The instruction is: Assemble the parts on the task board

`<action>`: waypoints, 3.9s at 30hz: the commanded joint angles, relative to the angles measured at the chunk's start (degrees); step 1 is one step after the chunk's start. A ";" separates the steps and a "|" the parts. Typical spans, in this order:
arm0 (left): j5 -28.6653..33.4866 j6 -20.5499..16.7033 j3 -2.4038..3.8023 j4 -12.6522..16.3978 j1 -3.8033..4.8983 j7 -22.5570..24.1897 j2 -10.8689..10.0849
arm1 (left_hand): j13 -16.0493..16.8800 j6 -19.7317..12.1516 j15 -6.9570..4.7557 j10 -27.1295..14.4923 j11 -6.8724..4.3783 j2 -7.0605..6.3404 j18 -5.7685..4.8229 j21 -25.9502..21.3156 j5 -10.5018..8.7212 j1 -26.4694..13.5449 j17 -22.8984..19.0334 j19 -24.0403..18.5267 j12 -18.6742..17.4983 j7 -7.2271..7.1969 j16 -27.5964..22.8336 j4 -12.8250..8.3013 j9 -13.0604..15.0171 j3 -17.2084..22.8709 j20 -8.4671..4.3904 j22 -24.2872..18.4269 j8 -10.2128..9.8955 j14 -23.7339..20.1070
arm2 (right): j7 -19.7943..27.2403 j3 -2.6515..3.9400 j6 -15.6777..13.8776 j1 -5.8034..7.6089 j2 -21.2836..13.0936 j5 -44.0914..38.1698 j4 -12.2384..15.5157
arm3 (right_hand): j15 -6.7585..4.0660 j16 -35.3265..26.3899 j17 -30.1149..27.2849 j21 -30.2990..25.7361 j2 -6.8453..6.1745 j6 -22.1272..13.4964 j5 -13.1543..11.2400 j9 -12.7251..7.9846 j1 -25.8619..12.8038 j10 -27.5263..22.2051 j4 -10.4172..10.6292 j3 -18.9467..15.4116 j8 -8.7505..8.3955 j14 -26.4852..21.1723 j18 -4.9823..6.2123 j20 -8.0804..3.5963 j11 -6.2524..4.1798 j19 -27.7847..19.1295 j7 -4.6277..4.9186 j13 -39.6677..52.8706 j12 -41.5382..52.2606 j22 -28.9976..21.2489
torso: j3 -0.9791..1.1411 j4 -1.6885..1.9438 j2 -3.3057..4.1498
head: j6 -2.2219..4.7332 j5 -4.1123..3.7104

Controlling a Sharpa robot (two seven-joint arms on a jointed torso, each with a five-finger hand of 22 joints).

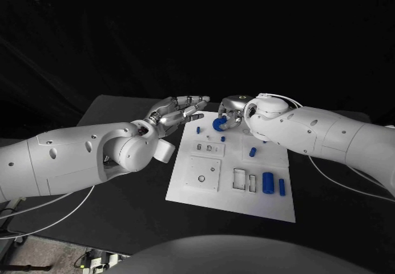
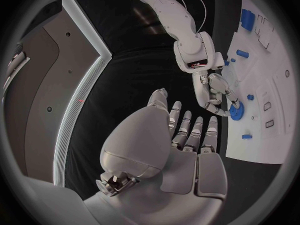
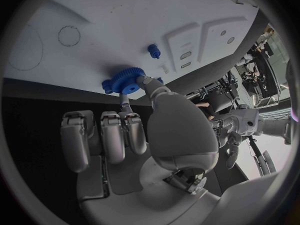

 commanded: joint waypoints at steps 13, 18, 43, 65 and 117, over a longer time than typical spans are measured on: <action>-0.20 0.18 0.05 0.32 0.06 0.30 0.08 | 0.05 0.25 -0.04 0.34 0.01 -0.37 -0.63 0.31 0.27 0.24 0.09 0.48 0.22 0.14 0.51 0.34 0.04 0.10 0.19 0.09 0.37 0.42 | 0.07 -0.03 0.95 -0.24 0.13 -0.81 -0.38 | 0.90 0.20 15.07 -0.84 -0.51 -4.15 -2.16 -0.77 -0.93 6.17 0.52 1.74 -5.24 6.08 -0.08 1.11 0.88 2.11 0.92 15.08 0.22 13.49 | -0.04 0.00 -0.10 | 0.00 0.10; -0.20 0.20 0.05 0.28 0.06 0.30 0.13 | 0.05 0.25 -0.04 0.34 0.01 -0.37 -0.63 0.31 0.27 0.24 0.09 0.48 0.22 0.14 0.51 0.34 0.04 0.10 0.19 0.09 0.37 0.42 | 0.23 -0.03 0.72 -0.31 0.06 -0.81 -0.37 | 0.93 0.20 15.07 -0.99 -0.65 -6.05 -3.81 -2.70 -1.13 6.17 0.51 1.84 -5.34 6.08 -0.04 1.16 0.91 1.96 1.10 15.08 0.22 13.43 | -0.04 0.00 -0.10 | 0.00 0.02; -0.20 0.03 0.04 0.38 0.03 0.30 -0.32 | 0.05 0.30 0.09 0.38 0.16 -0.44 -0.79 0.43 0.37 0.49 0.11 0.67 0.35 0.27 0.78 0.21 0.03 0.27 0.20 0.12 0.46 0.55 | 2.63 -0.04 -5.14 -1.49 -3.07 -0.02 1.64 | 0.86 0.20 15.07 -1.18 0.62 -7.81 -21.65 -7.70 -3.91 6.17 2.99 -2.74 -4.97 6.08 0.01 1.12 0.79 1.86 0.96 15.08 0.22 13.39 | -0.04 -0.05 -0.15 | 0.00 0.19; -0.20 0.12 -0.01 -0.03 -0.19 0.39 -1.85 | 0.06 0.55 0.31 0.55 0.30 -0.64 -1.25 0.59 0.62 1.43 0.13 0.93 0.59 0.40 1.24 -0.41 0.05 0.92 0.18 0.14 0.76 0.73 | 12.88 -0.20 -16.19 1.66 -27.63 12.86 21.38 | -2.94 0.20 15.07 -0.34 1.36 -5.19 -9.25 -8.77 1.15 6.17 1.25 -2.18 -4.55 6.08 -0.28 -2.32 -3.70 2.94 -4.73 15.08 0.22 13.78 | -1.12 -2.75 -0.96 | 0.00 1.06; -0.32 1.07 -0.04 0.14 -1.79 0.38 -4.77 | 0.06 0.50 0.19 0.57 0.36 -0.66 -1.42 0.55 0.72 1.78 0.09 0.90 0.66 0.43 1.15 -0.65 0.04 1.20 0.16 0.11 0.81 0.58 | 17.39 -0.41 -11.49 -7.07 -24.06 25.60 7.69 | -1.57 0.20 15.07 -0.83 1.01 -17.97 -3.48 3.48 3.03 6.17 4.62 -5.02 8.09 6.08 -0.16 -1.28 -1.79 2.44 -1.74 15.08 0.22 13.60 | -1.14 -4.96 -1.48 | 0.00 0.53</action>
